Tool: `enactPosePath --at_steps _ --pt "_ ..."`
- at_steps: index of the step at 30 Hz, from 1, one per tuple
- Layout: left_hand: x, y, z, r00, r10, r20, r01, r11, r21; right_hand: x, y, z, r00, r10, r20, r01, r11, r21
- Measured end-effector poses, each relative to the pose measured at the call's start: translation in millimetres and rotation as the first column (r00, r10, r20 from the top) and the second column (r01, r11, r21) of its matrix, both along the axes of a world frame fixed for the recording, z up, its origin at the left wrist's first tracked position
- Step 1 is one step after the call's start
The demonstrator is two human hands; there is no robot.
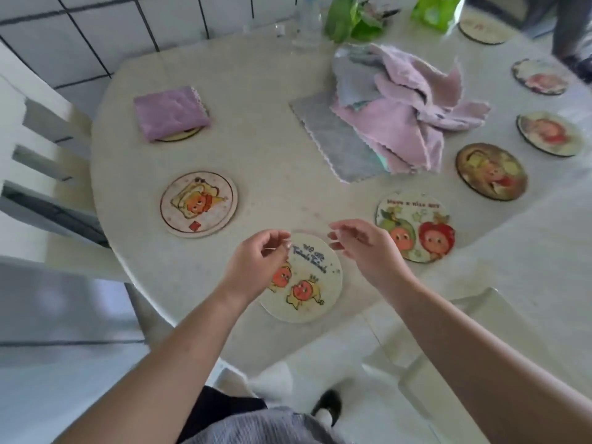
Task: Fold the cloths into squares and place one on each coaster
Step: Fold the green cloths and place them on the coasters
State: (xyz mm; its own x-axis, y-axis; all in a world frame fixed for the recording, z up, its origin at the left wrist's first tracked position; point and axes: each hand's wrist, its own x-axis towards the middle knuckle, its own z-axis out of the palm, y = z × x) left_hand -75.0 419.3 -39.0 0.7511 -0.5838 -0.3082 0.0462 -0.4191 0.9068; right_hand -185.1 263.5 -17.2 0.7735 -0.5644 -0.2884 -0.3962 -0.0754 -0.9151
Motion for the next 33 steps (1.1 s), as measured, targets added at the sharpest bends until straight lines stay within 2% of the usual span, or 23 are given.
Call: enactPosePath --at_steps 7,15,22,28,33 --pt "-61 -23 7 0.993 0.062 -0.102 -0.063 0.998 -0.009 -60 -25 -8 1.000 -0.020 0.012 0.019 0.997 0.073" --pt "-47 -77 -1 0.994 0.064 -0.085 -0.064 0.998 0.002 -46 -81 -12 0.999 0.019 -0.039 -0.018 1.000 0.024" --pt "-20 -168 8 0.999 0.002 -0.051 -0.007 0.996 -0.088 -30 -162 -2 0.998 -0.057 -0.039 0.058 0.998 0.009" --pt "-3 -246 12 0.999 -0.045 -0.014 0.044 0.998 -0.042 -7 -251 -3 0.997 0.014 -0.071 -0.016 0.999 -0.038" --pt "16 -336 8 0.994 0.022 0.108 -0.025 0.999 0.025 21 -356 -17 0.986 0.120 -0.117 -0.138 0.977 -0.162"
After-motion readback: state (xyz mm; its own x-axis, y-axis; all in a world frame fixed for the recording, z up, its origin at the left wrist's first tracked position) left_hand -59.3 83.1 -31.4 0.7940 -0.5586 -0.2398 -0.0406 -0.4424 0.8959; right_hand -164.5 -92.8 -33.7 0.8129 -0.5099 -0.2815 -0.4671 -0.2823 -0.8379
